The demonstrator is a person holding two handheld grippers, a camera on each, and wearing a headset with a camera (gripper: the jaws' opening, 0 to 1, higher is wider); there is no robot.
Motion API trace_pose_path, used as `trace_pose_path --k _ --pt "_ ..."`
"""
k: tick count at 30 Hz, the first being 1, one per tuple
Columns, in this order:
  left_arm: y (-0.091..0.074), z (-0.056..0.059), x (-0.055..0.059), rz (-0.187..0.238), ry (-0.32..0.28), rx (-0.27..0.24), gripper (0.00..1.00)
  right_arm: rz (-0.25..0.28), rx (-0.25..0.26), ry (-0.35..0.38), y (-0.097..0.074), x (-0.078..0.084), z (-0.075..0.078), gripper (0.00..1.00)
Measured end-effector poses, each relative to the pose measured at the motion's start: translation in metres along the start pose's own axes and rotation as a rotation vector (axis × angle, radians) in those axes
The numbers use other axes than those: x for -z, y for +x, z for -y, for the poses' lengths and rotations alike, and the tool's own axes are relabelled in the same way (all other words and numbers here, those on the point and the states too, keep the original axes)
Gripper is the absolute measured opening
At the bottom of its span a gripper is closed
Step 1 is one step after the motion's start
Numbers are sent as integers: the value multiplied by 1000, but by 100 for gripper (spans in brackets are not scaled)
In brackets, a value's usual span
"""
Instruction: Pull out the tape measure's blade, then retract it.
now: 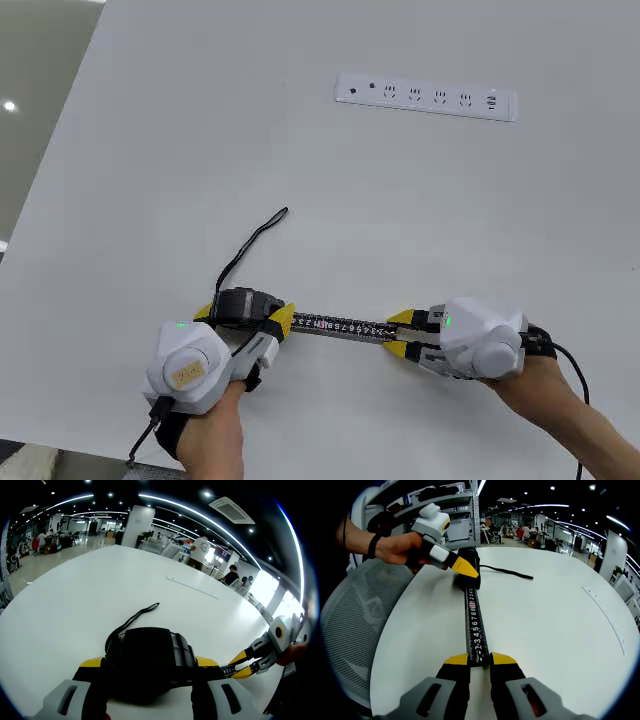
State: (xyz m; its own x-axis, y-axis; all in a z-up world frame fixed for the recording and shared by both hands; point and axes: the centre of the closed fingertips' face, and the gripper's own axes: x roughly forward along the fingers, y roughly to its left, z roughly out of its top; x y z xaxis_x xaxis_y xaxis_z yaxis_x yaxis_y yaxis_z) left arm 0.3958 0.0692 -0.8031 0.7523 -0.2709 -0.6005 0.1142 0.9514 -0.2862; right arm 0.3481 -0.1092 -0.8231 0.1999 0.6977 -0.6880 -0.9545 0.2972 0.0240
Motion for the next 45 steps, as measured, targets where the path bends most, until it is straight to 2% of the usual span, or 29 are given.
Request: trace_pose_path --k 3,7,9,11,13,17,21,24,27,32,45 --pt "0 1 1 -8 3 9 65 -4 -7 -12 1 -3 1 13" --pt "1 0 0 5 -5 -7 66 -4 1 -17 2 -1 2 14" --pt "1 -1 1 -14 -1 9 67 -8 -5 -21 1 -1 2 15" --pt "1 0 1 -19 4 0 67 -16 2 -37 0 0 3 18" --pt "1 0 1 -22 6 -6 67 -15 4 -13 -2 1 2 20" --pt "2 0 -2 -43 22 -12 68 -15 9 -8 -2 3 3 20" --pt "6 0 -5 -43 -3 -11 70 -8 13 5 -3 3 5 18" --pt "9 1 -4 -56 -9 -9 71 -1 11 10 -3 3 6 15" --pt "8 1 -4 -49 -3 -10 71 2 8 0 -4 1 5 14" --pt "7 1 -4 -18 27 -17 70 24 4 28 -3 2 7 13" --pt "6 -1 -5 -27 4 -5 67 29 5 34 0 0 8 12"
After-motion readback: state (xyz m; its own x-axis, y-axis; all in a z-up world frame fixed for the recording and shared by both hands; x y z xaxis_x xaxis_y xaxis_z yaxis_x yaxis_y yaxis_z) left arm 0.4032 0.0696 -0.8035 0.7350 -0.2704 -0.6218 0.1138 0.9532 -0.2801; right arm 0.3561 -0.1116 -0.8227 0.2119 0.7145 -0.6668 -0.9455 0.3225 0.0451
